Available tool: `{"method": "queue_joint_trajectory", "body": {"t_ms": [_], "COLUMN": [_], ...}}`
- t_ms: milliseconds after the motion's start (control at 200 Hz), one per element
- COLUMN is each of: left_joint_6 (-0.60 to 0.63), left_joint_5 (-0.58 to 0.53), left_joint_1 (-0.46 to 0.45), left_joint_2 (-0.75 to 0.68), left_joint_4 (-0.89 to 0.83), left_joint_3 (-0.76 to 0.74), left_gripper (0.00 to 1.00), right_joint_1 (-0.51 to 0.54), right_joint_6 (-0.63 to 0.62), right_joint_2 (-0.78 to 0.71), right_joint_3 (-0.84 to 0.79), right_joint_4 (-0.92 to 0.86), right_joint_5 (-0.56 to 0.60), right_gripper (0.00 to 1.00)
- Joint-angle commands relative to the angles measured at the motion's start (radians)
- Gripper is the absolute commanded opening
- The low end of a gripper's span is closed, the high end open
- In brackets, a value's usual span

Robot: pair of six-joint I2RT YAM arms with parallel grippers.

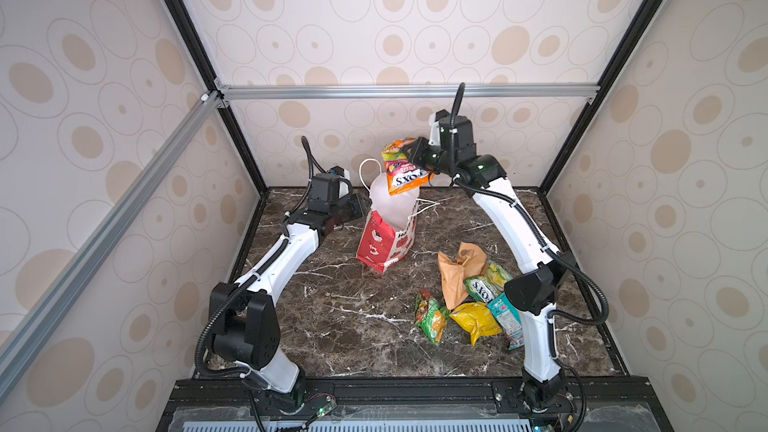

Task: Take the snacks out of the paper bag
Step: 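Set the bag upright with the left gripper while the right gripper lowers the packet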

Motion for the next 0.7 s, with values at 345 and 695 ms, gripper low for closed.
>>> {"method": "queue_joint_trajectory", "body": {"t_ms": [345,695], "left_joint_6": [0.232,0.683], "left_joint_5": [0.019,0.175], "left_joint_1": [0.006,-0.002], "left_joint_2": [-0.288,-0.557], "left_joint_4": [-0.038,-0.236], "left_joint_3": [0.016,-0.215], "left_gripper": [0.62,0.79], "right_joint_1": [-0.123,-0.044], "right_joint_6": [-0.136,-0.12], "right_joint_2": [-0.493,-0.691], "right_joint_3": [-0.617,-1.238], "right_joint_4": [-0.061,0.113], "right_joint_5": [-0.012,-0.256], "right_gripper": [0.0,0.0]}}
